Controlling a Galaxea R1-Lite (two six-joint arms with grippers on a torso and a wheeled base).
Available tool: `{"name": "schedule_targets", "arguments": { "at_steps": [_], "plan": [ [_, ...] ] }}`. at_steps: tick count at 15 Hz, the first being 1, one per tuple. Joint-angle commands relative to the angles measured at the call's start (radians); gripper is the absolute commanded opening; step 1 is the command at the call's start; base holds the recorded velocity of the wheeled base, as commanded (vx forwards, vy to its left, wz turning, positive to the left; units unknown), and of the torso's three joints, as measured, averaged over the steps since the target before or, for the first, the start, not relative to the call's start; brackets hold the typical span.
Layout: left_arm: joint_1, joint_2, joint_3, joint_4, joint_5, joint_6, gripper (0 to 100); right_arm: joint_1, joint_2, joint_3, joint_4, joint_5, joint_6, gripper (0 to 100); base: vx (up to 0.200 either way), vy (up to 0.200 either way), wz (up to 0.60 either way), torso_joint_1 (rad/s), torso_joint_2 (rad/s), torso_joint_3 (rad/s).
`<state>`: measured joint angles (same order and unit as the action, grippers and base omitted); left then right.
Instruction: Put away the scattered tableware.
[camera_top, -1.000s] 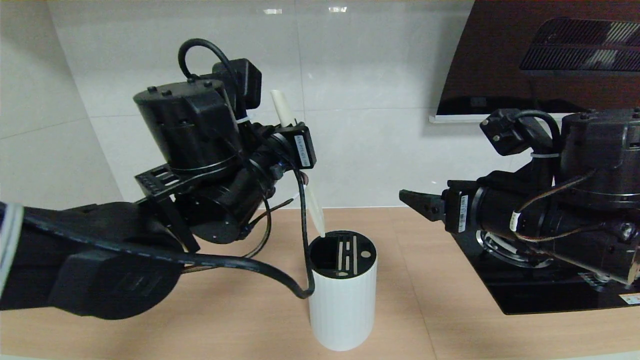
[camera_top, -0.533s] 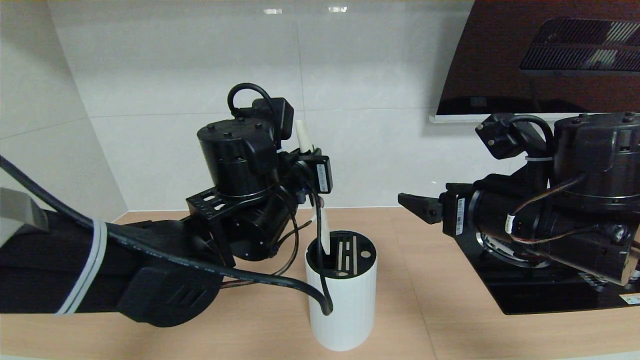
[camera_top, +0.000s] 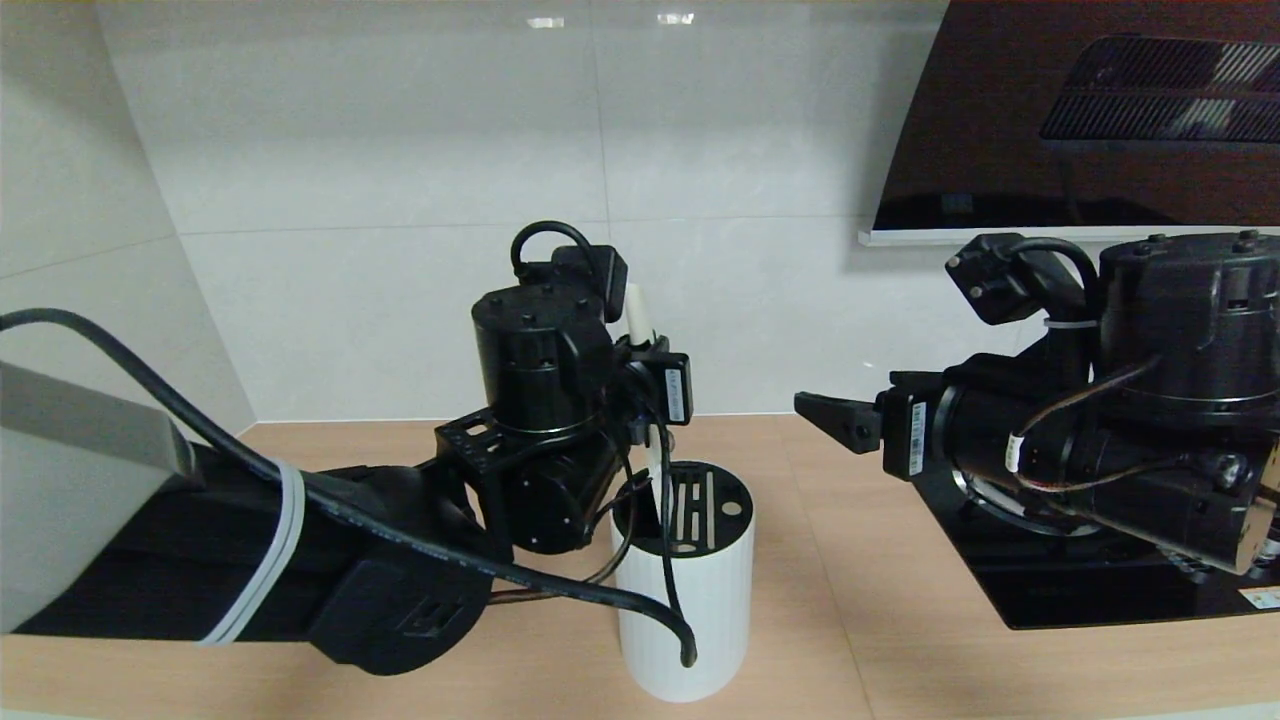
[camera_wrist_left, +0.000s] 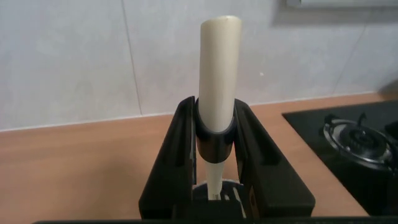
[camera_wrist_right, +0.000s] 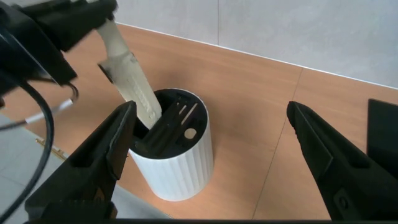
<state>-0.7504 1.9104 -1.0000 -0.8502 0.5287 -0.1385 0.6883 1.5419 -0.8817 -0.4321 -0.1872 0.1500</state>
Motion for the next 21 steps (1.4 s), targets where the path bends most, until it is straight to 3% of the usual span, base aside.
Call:
{"name": "schedule_targets", "arguments": {
  "at_steps": [1,21],
  "plan": [
    [-0.007,0.002,0.021,0.002,0.002,-0.001,0,0.000,0.003,0.004,0.000,0.000,-0.009,100,0.000,0.000,0.00,0.000,0.00,0.000],
    [-0.009,0.121,0.080,0.017,0.004,-0.029,0,0.002,0.003,0.015,0.000,0.000,-0.015,100,0.000,0.000,0.00,0.000,0.00,0.000]
  ]
}}
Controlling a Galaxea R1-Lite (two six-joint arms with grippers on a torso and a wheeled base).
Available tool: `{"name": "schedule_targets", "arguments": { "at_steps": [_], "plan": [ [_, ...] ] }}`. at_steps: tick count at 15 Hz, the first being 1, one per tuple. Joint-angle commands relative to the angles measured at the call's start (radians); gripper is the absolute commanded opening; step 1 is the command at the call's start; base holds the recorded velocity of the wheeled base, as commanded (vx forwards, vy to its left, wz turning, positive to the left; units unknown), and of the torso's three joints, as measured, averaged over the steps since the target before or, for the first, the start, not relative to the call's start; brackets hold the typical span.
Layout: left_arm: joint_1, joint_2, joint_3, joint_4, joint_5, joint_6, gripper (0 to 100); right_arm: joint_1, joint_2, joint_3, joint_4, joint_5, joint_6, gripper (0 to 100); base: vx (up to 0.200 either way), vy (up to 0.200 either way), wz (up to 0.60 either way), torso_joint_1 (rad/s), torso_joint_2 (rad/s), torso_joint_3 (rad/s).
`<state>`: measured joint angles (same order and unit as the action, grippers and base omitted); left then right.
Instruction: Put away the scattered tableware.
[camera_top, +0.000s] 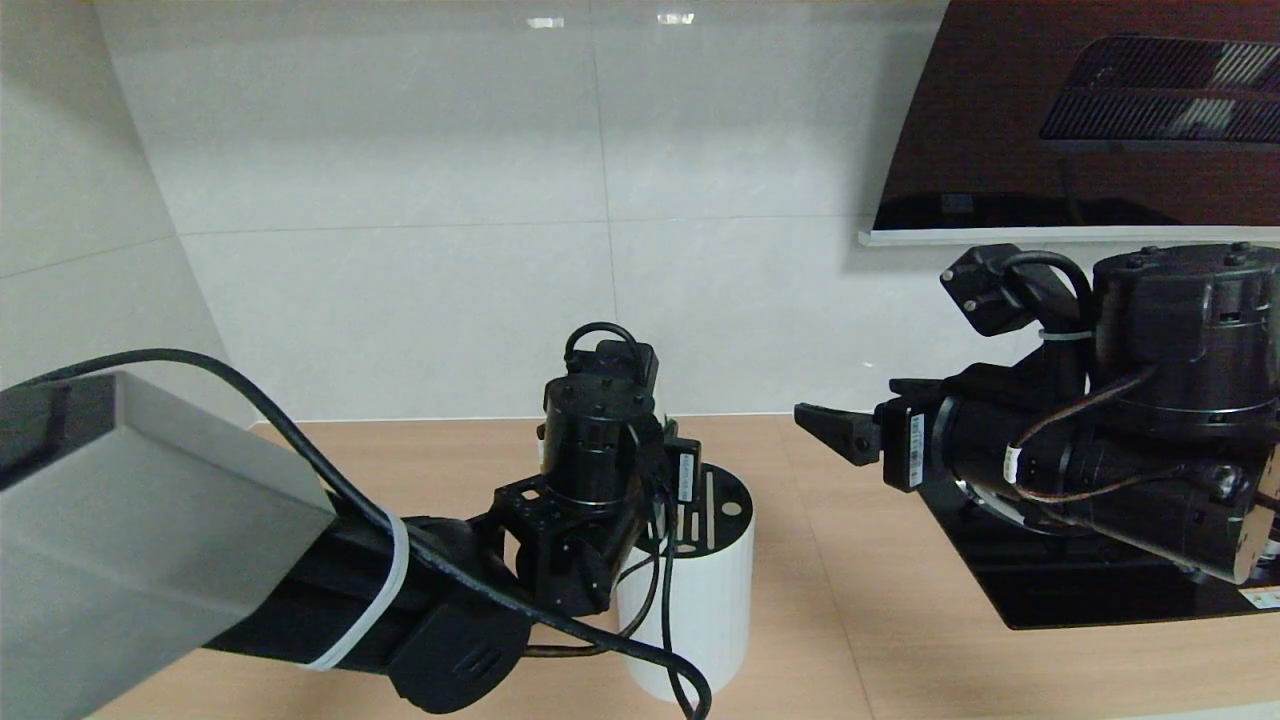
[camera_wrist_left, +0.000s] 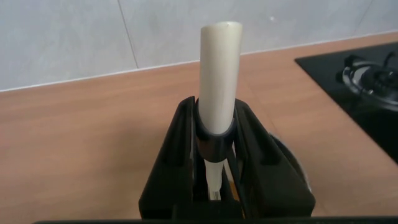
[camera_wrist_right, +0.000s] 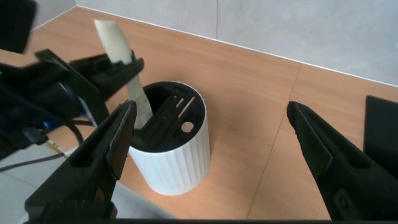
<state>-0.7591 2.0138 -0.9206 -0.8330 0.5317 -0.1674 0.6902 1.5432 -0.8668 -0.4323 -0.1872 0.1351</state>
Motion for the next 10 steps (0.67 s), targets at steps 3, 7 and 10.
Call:
{"name": "schedule_targets", "arguments": {
  "at_steps": [3,7,10],
  "plan": [
    [0.000,0.036,-0.001,0.000,0.001,-0.001,0,0.000,0.003,0.000,0.000,0.000,0.000,100,0.000,0.000,0.00,0.000,0.00,0.000],
    [0.000,0.036,0.000,-0.002,0.001,-0.001,100,0.000,0.003,0.000,0.000,0.000,0.000,100,0.000,0.000,0.00,0.000,0.00,0.000],
    [0.000,0.034,-0.001,-0.002,0.001,-0.001,100,0.000,0.003,0.002,0.000,0.000,0.000,100,0.000,0.000,0.00,0.000,0.00,0.000]
  ]
}}
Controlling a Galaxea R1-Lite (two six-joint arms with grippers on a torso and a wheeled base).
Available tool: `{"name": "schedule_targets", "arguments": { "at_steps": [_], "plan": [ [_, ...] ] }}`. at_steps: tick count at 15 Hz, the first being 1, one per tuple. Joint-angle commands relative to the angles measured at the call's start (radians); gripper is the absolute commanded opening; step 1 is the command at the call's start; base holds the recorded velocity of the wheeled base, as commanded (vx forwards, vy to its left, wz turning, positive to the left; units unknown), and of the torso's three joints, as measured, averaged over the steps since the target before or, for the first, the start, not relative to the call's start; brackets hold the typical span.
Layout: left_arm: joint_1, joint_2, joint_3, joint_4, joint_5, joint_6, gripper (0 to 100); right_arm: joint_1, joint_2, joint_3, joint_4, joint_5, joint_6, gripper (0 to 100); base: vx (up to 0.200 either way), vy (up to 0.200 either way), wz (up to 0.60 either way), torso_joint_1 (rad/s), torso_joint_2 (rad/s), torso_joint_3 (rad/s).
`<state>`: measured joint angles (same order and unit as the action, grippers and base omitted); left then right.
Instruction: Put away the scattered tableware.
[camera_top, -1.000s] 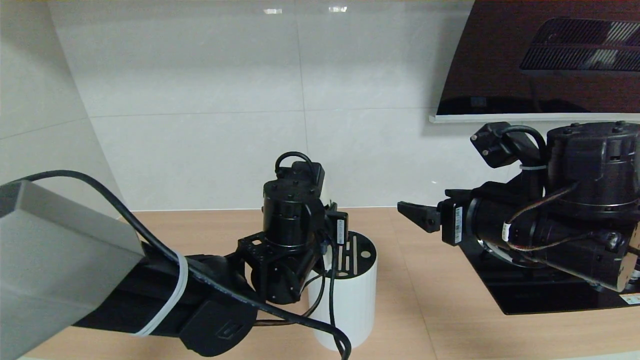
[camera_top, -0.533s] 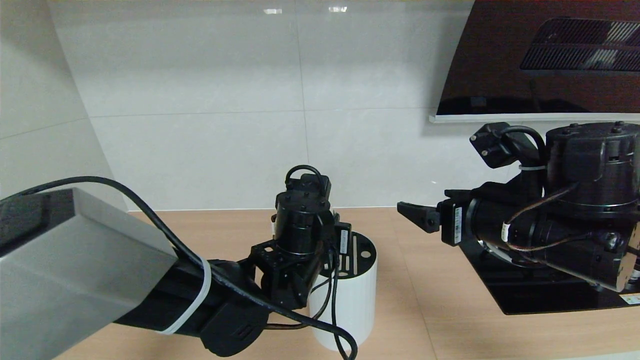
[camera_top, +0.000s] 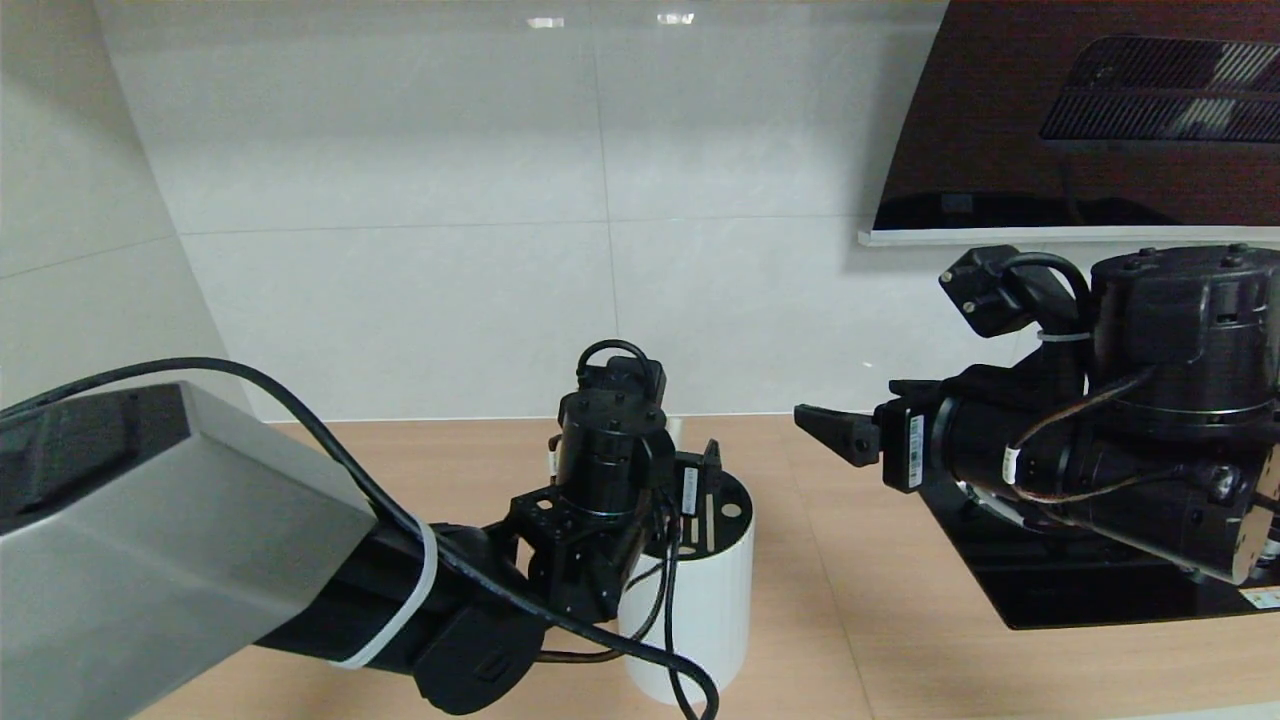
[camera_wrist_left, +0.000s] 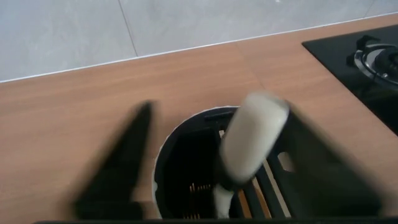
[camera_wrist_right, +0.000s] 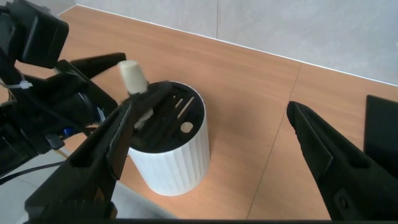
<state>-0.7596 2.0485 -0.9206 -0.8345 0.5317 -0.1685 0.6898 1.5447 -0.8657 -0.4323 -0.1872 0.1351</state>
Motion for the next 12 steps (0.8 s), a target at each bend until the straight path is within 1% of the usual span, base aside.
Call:
{"name": "schedule_targets", "arguments": {
  "at_steps": [1,4,6,9,10,11,12],
  "plan": [
    [0.000,-0.001,0.000,0.000,0.001,0.000,100,0.001,0.002,0.001,0.000,0.000,-0.002,100,0.000,0.000,0.00,0.000,0.00,0.000],
    [-0.004,-0.005,0.000,-0.003,-0.001,-0.006,100,0.001,0.000,0.002,0.000,0.000,-0.005,100,0.000,0.000,0.00,0.000,0.00,0.000],
    [-0.026,-0.048,-0.003,-0.003,-0.002,-0.043,100,0.001,-0.001,0.002,0.000,0.000,-0.005,100,0.000,0.000,0.00,0.000,0.00,0.000],
    [-0.029,-0.183,0.000,-0.005,-0.006,-0.072,100,-0.001,-0.008,-0.006,-0.002,0.000,-0.002,100,0.000,0.000,0.00,0.000,0.00,0.000],
    [-0.027,-0.240,0.002,-0.005,-0.007,-0.072,100,-0.006,-0.020,-0.012,-0.002,0.000,-0.002,100,0.000,0.000,0.00,0.000,0.00,0.000],
    [-0.020,-0.315,0.002,0.000,-0.013,-0.072,100,-0.038,-0.055,-0.012,0.000,0.008,-0.003,100,0.000,0.000,0.00,0.000,0.00,0.000],
    [0.003,-0.386,0.003,0.003,-0.035,-0.063,100,-0.069,-0.083,-0.012,0.004,0.012,-0.005,100,0.000,0.000,0.00,0.000,0.00,0.000]
  ]
}}
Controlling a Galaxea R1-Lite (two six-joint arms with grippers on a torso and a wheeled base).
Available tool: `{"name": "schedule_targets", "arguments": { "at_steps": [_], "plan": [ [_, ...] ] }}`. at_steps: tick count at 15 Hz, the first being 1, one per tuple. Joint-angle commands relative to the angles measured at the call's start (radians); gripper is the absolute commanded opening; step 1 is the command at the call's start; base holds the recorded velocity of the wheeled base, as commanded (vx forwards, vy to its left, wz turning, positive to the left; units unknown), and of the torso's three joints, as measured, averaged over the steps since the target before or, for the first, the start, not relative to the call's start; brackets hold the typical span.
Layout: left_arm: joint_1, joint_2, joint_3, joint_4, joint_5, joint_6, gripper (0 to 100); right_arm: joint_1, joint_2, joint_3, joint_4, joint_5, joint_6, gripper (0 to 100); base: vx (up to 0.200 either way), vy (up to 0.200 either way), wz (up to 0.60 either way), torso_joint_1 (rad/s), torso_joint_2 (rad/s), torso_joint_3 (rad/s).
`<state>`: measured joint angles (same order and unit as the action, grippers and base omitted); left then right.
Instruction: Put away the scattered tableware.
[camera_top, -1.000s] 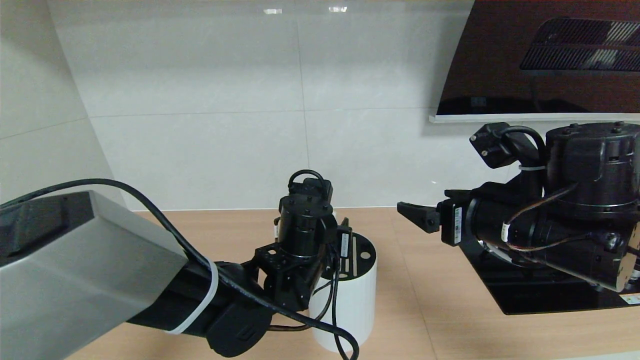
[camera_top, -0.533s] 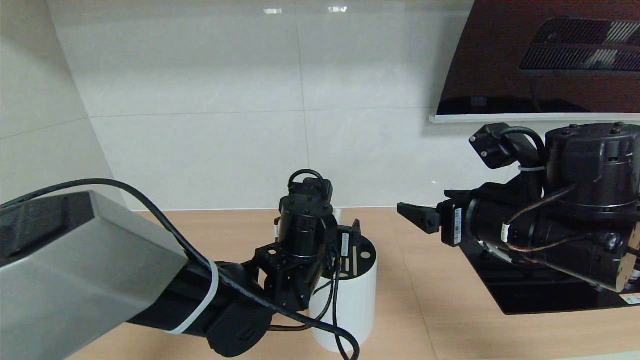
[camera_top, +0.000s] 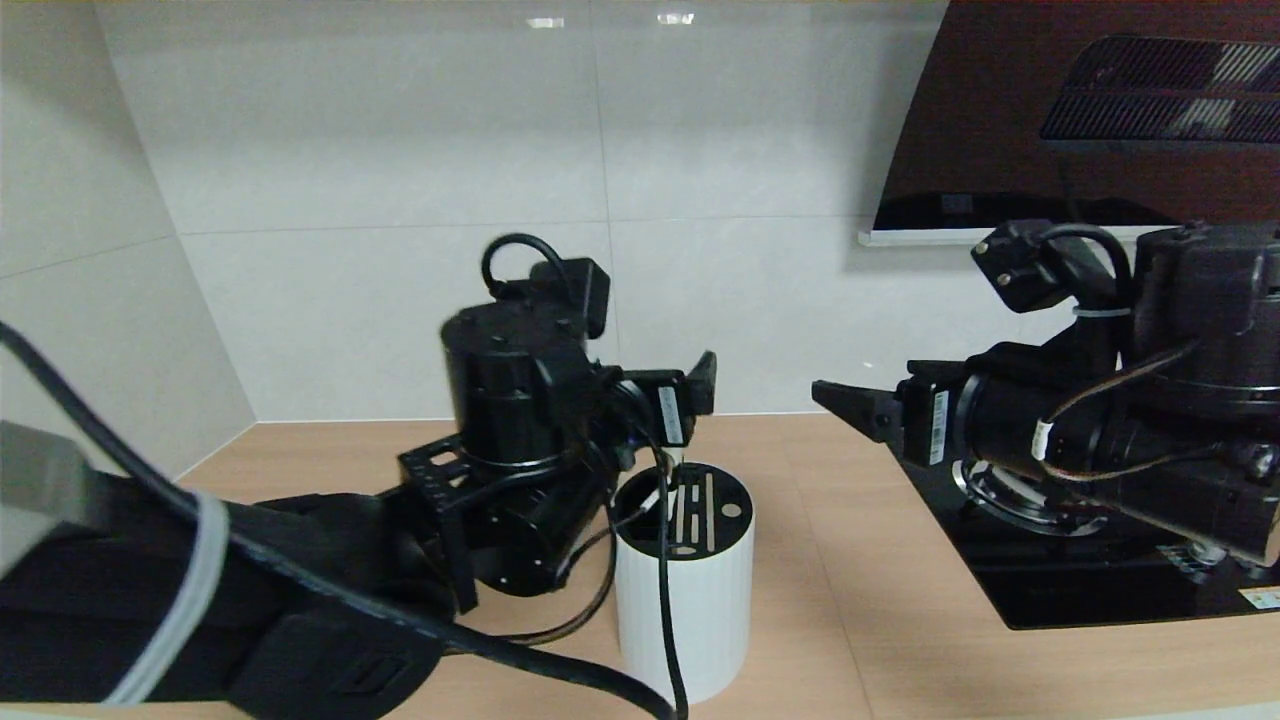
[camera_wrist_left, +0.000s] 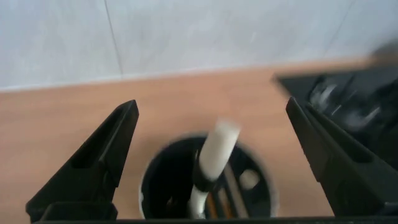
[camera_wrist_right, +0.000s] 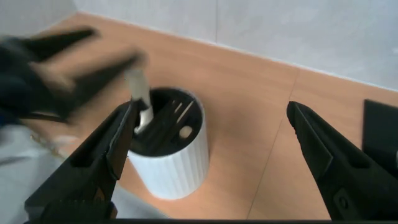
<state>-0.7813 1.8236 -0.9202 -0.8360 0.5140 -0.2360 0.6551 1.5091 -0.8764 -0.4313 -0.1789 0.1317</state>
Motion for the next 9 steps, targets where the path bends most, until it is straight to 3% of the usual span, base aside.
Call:
{"name": "schedule_targets", "arguments": {
  "at_steps": [1,3,4,5,7,9],
  "plan": [
    [0.059,-0.210,0.014,0.008,-0.043,0.017,100,-0.066,-0.064,-0.001,0.006,0.019,-0.001,100,0.000,0.000,0.00,0.000,0.00,0.000],
    [0.154,-0.372,0.144,0.018,-0.132,0.104,100,-0.153,-0.122,0.046,0.000,0.061,0.005,100,0.000,0.000,0.00,0.000,0.00,0.000],
    [0.169,-0.406,0.175,0.018,-0.147,0.112,100,-0.173,-0.132,0.065,-0.003,0.061,0.005,100,0.000,0.000,0.00,0.000,0.00,0.000],
    [0.183,-0.547,0.284,0.028,-0.157,0.135,100,-0.216,-0.198,0.123,-0.004,0.058,0.005,100,0.000,0.000,0.00,0.000,0.00,0.000],
    [0.194,-0.696,0.388,0.077,-0.155,0.153,100,-0.227,-0.345,0.215,-0.003,0.055,-0.001,100,0.000,0.000,0.00,0.000,0.00,0.000],
    [0.261,-0.958,0.505,0.245,-0.160,0.175,100,-0.227,-0.618,0.378,0.039,0.052,-0.003,100,0.000,0.000,0.00,0.000,0.00,0.000]
  ]
}}
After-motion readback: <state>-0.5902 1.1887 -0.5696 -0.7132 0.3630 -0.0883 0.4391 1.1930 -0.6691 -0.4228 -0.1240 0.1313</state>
